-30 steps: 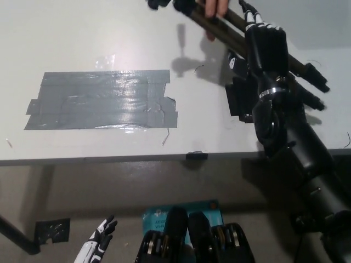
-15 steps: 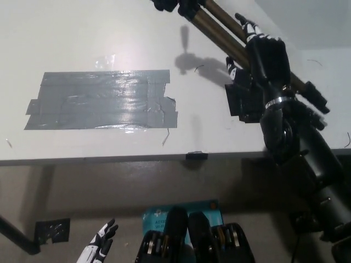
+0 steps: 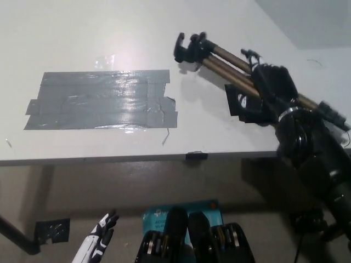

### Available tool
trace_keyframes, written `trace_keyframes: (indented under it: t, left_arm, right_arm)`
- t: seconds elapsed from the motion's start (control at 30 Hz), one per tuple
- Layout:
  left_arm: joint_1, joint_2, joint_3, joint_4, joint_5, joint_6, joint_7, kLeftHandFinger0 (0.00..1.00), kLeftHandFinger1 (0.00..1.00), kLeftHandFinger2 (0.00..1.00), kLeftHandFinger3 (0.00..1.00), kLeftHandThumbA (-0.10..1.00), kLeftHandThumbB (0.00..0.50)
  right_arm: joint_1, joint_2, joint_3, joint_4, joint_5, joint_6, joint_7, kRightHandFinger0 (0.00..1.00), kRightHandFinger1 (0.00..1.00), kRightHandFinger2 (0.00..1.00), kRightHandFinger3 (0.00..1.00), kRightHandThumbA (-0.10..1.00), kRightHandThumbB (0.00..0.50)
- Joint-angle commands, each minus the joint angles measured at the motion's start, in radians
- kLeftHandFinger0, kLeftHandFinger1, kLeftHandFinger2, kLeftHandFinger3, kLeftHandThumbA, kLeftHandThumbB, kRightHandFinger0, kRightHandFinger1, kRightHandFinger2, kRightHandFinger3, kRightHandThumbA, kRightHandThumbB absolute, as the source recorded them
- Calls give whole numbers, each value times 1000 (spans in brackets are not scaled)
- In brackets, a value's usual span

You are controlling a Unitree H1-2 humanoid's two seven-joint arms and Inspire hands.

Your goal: A person hands a tripod to the robot which it grabs with its right hand and places in the middle of the table in front of it

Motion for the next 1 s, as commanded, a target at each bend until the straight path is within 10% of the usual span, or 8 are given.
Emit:
trace_keyframes:
  t: [0.0, 0.03, 0.07, 0.1, 0.27, 0.63, 0.97]
  left_arm:
    - [-8, 19, 3, -32, 4, -9, -13, 1000, 1000, 1000, 1000, 1000, 290]
    - [-14, 21, 2, -31, 4, -12, -14, 1000, 1000, 1000, 1000, 1000, 280]
    - [-16, 21, 2, -30, 5, -12, -14, 1000, 1000, 1000, 1000, 1000, 281]
    - [-16, 21, 2, -31, 6, -11, -15, 1000, 1000, 1000, 1000, 1000, 282]
    - [-15, 21, 0, -32, -3, -9, -21, 1000, 1000, 1000, 1000, 1000, 289]
    - [-54, 29, 8, -21, -3, 6, -26, 1000, 1000, 1000, 1000, 1000, 306]
    - [-98, 27, 13, -16, -4, 11, -21, 1000, 1000, 1000, 1000, 1000, 303]
  right_arm:
    - [-132, -16, 7, 51, 3, -69, -20, 137, 485, 706, 808, 87, 235]
    - [-141, -16, 12, 55, 11, -40, 39, 556, 908, 1000, 1000, 324, 311]
    - [-144, -18, 17, 52, 18, -30, 83, 941, 1000, 1000, 1000, 416, 333]
    - [-143, -22, 27, 38, 26, -16, 148, 1000, 1000, 1000, 1000, 501, 397]
    - [-115, -40, 68, -20, 9, -31, 219, 1000, 1000, 1000, 1000, 673, 496]
    - [-95, -114, -71, -497, 284, 99, 556, 1000, 1000, 1000, 1000, 875, 500]
    - [-117, -129, -267, -979, 418, 174, 525, 1000, 1000, 1000, 1000, 901, 496]
